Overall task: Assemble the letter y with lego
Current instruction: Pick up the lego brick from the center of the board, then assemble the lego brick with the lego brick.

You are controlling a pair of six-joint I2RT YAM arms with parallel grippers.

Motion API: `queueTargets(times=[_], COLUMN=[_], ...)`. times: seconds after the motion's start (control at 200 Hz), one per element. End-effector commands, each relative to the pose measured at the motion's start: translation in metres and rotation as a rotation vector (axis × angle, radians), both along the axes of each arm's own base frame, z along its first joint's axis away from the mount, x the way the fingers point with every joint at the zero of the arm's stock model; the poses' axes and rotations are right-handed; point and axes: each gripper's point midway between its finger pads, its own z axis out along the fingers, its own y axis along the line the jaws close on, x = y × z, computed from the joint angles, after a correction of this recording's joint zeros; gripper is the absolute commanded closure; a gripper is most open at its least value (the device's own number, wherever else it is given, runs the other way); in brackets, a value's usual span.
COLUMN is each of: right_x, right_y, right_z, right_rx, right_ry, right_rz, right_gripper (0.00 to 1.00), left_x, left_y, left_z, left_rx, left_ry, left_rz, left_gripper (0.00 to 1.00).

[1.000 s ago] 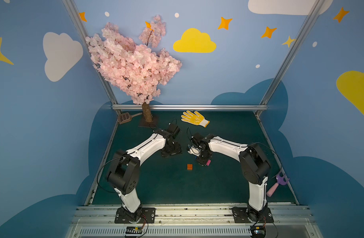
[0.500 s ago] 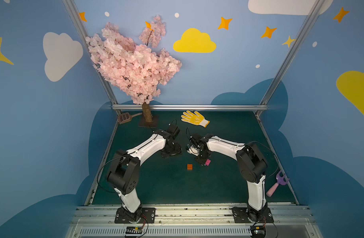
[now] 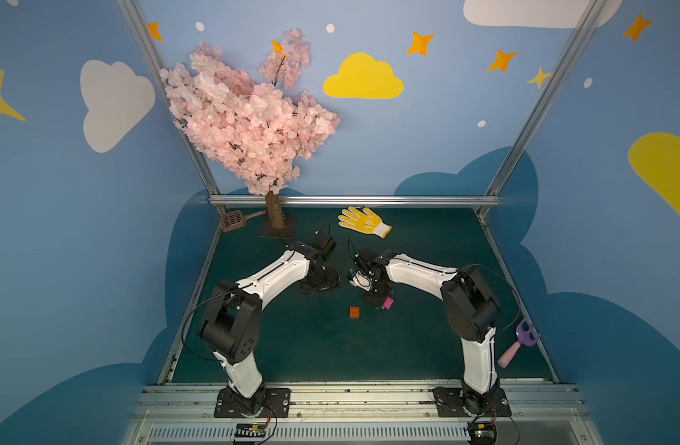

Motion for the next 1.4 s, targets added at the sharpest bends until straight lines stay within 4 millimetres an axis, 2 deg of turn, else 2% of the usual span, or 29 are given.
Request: queueTargets(times=[0.0,0.185,0.41,0.521,0.696,0.871,1.186,1.397], right_x=[0.000,-0.011,-0.044,-0.050,-0.057,-0.060,-0.054,-0.047], right_y=[0.005,0.022,0.044,0.048,0.053,0.055,0.058,0.061], right_z=[0.021,0.054,0.071,0.065,0.050,0.039,0.028,0.028], right_rx=[0.016,0.130,0.277,0.242,0.164,0.130,0.084,0.067], right_ry=[-0.015,-0.037,-0.017,-0.018,-0.006,0.007,-0.016,-0.037], right_rz=[0.020,0.157,0.355,0.401,0.461,0.478,0.494,0.513], right_gripper=[1.00,1.00,1.00,1.00,1.00,1.00,1.00,1.00], left_x=[-0.001,0.005,0.017,0.021,0.029,0.032,0.032,0.032], left_y=[0.000,0.005,0.028,0.042,0.066,0.080,0.083,0.084], left_z=[0.004,0.013,0.027,0.033,0.041,0.036,0.036,0.036], left_rx=[-0.010,0.005,-0.079,-0.093,-0.050,-0.035,-0.054,-0.059], left_ry=[0.000,-0.025,-0.033,-0.031,-0.028,-0.013,-0.021,-0.019], left_rz=[-0.006,-0.019,0.047,0.053,0.030,0.015,0.022,0.026], left_gripper=[0.21,0.21,0.17,0.00,0.00,0.00,0.00,0.00])
